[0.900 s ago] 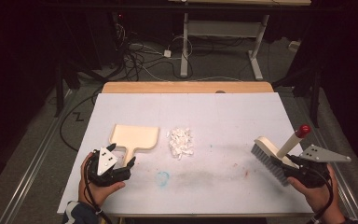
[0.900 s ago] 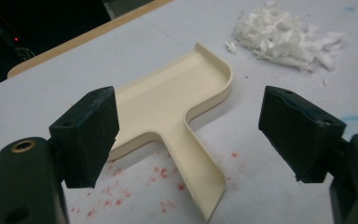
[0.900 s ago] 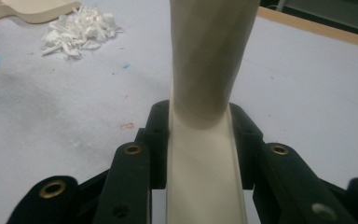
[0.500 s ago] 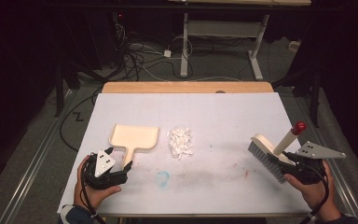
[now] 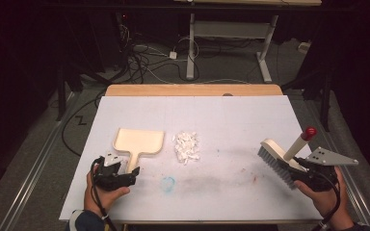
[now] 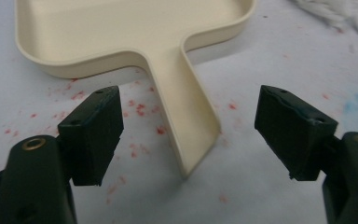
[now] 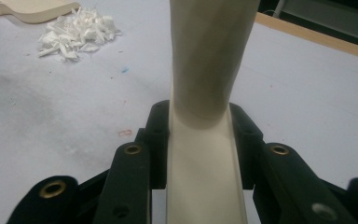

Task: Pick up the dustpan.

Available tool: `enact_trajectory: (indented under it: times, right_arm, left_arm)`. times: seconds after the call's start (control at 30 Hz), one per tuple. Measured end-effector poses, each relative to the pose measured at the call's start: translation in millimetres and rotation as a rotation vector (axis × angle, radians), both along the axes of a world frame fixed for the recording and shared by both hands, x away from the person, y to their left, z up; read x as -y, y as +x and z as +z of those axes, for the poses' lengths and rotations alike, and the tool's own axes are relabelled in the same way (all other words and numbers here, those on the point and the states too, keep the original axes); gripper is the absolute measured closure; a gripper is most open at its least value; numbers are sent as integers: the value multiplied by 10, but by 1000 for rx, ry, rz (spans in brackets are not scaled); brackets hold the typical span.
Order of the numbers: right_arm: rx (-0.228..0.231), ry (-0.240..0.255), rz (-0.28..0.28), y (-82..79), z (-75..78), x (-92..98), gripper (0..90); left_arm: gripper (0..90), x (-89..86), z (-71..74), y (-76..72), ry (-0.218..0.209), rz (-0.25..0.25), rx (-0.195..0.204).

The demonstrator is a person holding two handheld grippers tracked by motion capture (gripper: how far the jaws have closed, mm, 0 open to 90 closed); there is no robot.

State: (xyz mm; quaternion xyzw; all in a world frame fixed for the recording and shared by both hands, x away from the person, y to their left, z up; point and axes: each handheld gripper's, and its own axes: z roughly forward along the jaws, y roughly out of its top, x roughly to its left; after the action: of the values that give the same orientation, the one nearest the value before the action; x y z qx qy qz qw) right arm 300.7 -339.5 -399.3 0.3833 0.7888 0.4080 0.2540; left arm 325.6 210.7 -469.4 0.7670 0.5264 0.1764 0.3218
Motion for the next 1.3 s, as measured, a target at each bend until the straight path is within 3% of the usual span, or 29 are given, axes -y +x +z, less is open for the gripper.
enact_trajectory:
  times: [0.1, 0.2, 0.23, 0.47, 0.63, 0.9, 1.0, 1.07, 1.3]
  right_arm:
    - [1, -2, 3, 15, -3, -16, 676]
    - [-6, -8, 8, 23, -27, -21, 676]
    - [-10, -7, 5, 25, -36, -21, 676]
    - [-17, -7, 2, 20, -38, -21, 676]
    - [-17, -14, 9, 23, -44, -44, 676]
    - [-19, -21, 18, 35, -62, -40, 676]
    - [-19, -21, 21, 33, -60, -34, 676]
    - [-24, -19, 17, 34, -61, -30, 676]
    - [-26, -25, 2, 63, -78, -24, 676]
  left_arm:
    - [262, 15, -58, 143, 7, 45, -8]
    - [312, 8, -115, 238, 35, 58, -27]
    - [314, -4, -119, 255, 25, 62, -20]
    - [457, -18, -111, 324, 40, 34, -24]
    - [626, -24, -87, 369, 50, 6, -37]
    - [633, -63, -41, 405, 54, -25, -63]
    - [634, -103, 13, 390, 91, -40, -67]
    - [634, -142, 62, 379, 94, -68, -86]
    - [634, -225, 336, 252, 196, -183, -134]
